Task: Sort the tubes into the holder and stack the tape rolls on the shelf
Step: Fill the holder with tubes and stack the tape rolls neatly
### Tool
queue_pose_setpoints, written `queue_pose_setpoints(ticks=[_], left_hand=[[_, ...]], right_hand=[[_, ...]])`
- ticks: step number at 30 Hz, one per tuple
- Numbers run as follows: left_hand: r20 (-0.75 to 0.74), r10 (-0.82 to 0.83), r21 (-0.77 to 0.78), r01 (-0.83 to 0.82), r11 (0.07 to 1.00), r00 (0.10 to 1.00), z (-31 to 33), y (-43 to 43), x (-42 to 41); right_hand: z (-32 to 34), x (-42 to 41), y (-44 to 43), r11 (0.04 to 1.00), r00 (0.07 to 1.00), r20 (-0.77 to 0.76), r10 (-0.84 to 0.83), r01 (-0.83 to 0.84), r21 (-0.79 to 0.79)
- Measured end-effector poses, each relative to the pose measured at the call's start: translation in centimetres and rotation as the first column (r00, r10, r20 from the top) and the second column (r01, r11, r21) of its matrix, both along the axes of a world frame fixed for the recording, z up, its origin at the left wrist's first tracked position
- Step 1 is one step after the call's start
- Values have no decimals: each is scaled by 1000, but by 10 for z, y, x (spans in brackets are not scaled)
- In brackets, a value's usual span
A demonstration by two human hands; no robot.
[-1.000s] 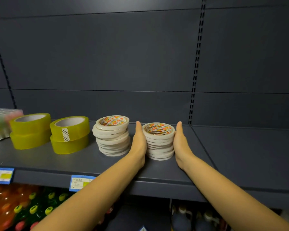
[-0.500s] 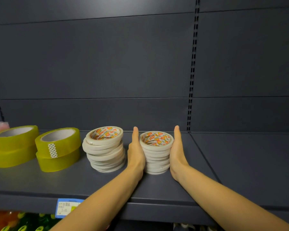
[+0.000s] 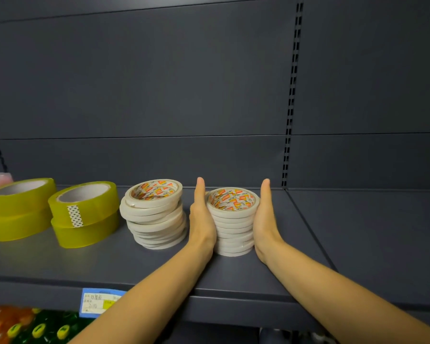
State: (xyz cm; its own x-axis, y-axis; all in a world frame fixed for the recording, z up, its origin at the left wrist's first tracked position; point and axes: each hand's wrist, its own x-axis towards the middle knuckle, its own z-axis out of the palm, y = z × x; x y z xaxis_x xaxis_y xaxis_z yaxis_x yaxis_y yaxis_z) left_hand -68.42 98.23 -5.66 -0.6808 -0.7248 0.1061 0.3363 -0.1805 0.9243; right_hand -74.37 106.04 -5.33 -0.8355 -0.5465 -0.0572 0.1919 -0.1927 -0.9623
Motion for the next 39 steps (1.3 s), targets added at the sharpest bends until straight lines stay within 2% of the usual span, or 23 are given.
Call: queue_pose_setpoints(ticks=[7,10,12,13,14,16,17,18,19,20,21,22,23,24,27,32,36,39], left_hand=[[-9,36,-61,-36,997,999,-1,-1,-1],[-14,18,-29,-18,999,1000,0,-1,1],[-14,-27,-1,27,1000,1000,1,-1,2],[-14,-50,4,50,999,999,1,-1,3],[-17,-67,5,67,998,998,1,-2,3],[-41,-106,8,106,994,994,-1,-4,3],[-58,-123,14,124,992,991,-1,-4,4],[-68,-128,18,130,991,989,-1,-5,4],[-73,-126,20,128,992,989,0,-5,4],[-76,-122,30,125,992,990,0,-6,4],[-76,-123,46,127,991,989,1,-6,4],[-69,-122,64,127,990,990,1,-7,4],[-64,-124,79,129,989,990,1,-7,3],[-64,-128,85,133,987,990,1,-8,2],[-63,-106,88,111,990,992,1,-9,1],[-35,-38,60,40,997,999,1,-9,0],[0,-37,44,37,998,999,-1,-11,-2],[30,-39,29,38,999,999,-2,-13,-2]], right_hand=[[1,1,-1,999,999,-40,-30,31,22],[3,4,2,1000,999,-40,4,-3,14],[5,7,4,998,994,-104,-32,27,-48],[5,9,6,993,977,-190,-95,80,-86],[6,10,10,982,930,-321,-177,145,-122],[14,13,23,965,738,-624,-257,165,-202],[21,12,31,981,631,-752,-191,93,-171],[29,9,39,999,498,-866,-44,16,-42],[40,7,45,984,331,-928,172,-4,181],[50,5,49,901,157,-895,417,58,430],[60,4,50,776,13,-788,615,171,608],[69,4,49,653,-81,-662,745,287,701],[77,6,46,558,-118,-558,822,365,745],[84,8,42,481,-109,-481,870,401,780],[93,13,27,304,-27,-318,948,381,873],[93,12,16,260,-38,-264,964,352,899],[95,7,13,241,-36,-238,970,212,947],[95,7,16,280,-80,-269,960,228,933]])
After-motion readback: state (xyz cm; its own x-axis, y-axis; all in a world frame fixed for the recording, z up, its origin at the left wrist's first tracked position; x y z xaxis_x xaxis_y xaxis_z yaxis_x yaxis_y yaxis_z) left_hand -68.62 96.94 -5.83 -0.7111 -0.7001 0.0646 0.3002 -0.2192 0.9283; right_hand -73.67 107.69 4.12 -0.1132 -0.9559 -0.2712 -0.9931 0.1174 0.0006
